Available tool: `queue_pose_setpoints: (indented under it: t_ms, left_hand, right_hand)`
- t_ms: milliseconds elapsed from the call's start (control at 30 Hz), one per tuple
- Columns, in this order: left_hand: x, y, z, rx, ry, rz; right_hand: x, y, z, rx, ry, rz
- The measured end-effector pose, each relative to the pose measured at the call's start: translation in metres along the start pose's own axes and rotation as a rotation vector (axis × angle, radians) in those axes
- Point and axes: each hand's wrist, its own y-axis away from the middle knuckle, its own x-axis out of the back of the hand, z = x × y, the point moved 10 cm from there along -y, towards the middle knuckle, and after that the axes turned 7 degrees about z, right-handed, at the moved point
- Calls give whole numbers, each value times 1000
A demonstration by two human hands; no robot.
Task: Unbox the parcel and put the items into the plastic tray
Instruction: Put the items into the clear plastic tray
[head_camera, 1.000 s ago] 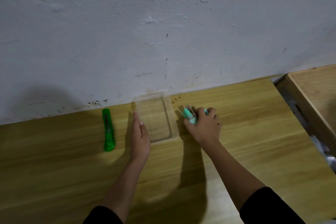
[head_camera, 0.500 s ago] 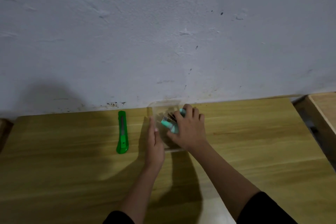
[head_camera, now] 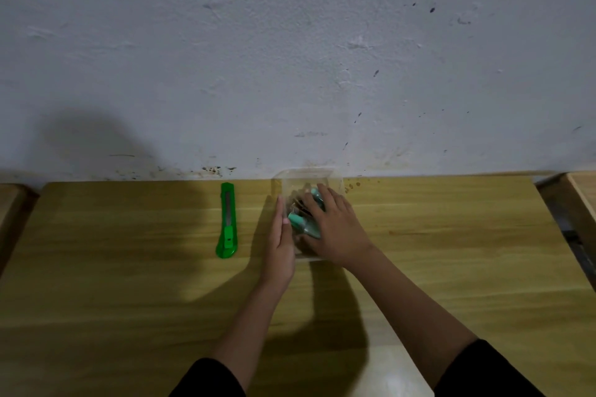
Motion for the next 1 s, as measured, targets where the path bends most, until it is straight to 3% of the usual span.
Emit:
queue_pose_setpoints:
  t_ms: [100,233,467,700,1000]
  left_hand:
    - [0,2,2,-16,13,14]
    - [-1,3,1,-21,16,27]
    - [1,2,-2,-1,23,13]
    - [3,4,1,-14,-6,10]
    - [5,4,-1,-14,-2,1]
  right_hand:
    - [-7,6,2,40,-52,-94]
    - [-8,8,0,-2,-66,-75]
    - [-12,-4,6,-326,-244,17]
    - [-11,8,-1,-243,-385,-139]
    - [-12,11,-3,-338,-443,48]
